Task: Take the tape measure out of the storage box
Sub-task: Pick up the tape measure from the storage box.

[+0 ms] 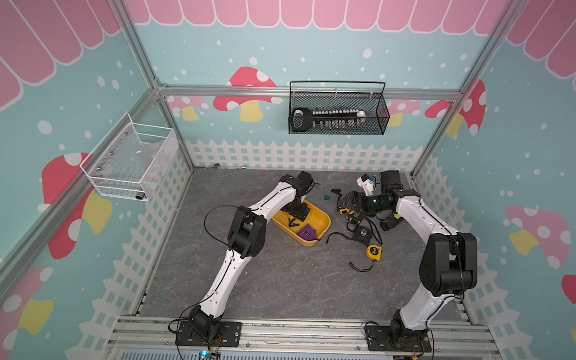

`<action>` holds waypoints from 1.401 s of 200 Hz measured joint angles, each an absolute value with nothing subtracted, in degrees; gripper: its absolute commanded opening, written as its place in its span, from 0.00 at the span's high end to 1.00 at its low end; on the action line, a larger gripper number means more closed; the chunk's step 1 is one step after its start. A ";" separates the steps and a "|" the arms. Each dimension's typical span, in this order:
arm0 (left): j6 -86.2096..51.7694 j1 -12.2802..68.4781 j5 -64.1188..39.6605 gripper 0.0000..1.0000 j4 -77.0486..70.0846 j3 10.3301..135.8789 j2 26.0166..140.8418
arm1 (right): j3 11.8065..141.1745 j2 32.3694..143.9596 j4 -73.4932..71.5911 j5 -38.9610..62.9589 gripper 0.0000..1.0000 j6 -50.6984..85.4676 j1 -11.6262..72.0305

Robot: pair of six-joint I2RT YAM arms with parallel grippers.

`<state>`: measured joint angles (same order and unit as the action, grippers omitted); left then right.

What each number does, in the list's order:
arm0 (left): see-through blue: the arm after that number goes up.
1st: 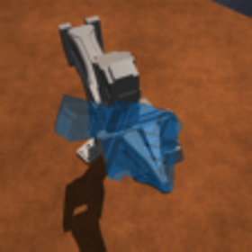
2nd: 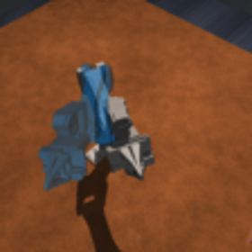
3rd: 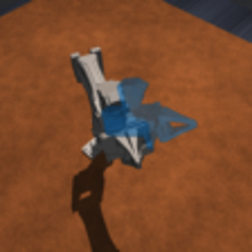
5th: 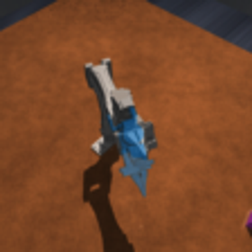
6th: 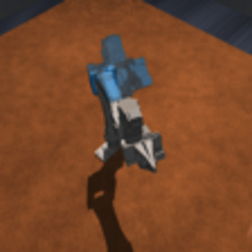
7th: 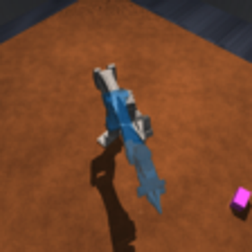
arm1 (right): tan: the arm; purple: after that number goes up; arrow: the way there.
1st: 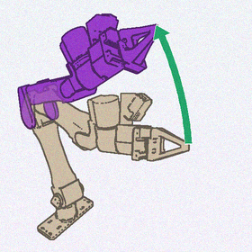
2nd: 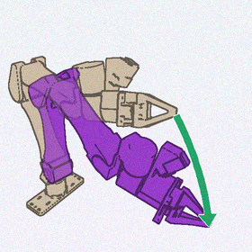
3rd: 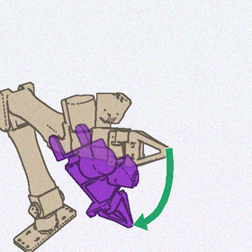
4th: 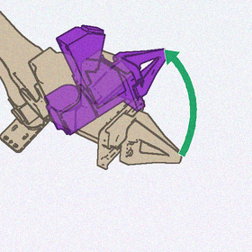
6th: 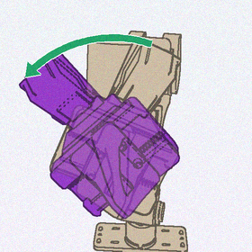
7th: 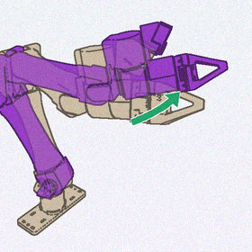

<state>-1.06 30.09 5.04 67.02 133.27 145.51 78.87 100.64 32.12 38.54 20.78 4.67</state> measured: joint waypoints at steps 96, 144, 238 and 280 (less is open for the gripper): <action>1.74 30.89 0.45 0.55 62.24 125.25 140.59 | 77.43 100.64 31.42 43.94 0.06 21.52 6.07; 2.63 30.92 -3.44 0.57 61.12 119.79 127.33 | 76.99 101.75 26.98 54.89 0.07 25.85 6.11; 4.38 32.77 -11.92 0.57 60.14 111.87 116.18 | 77.93 108.27 11.81 64.71 0.14 39.59 13.30; 4.75 33.65 -12.73 0.57 60.05 111.79 115.98 | 75.66 111.66 -2.13 66.50 0.26 50.76 16.80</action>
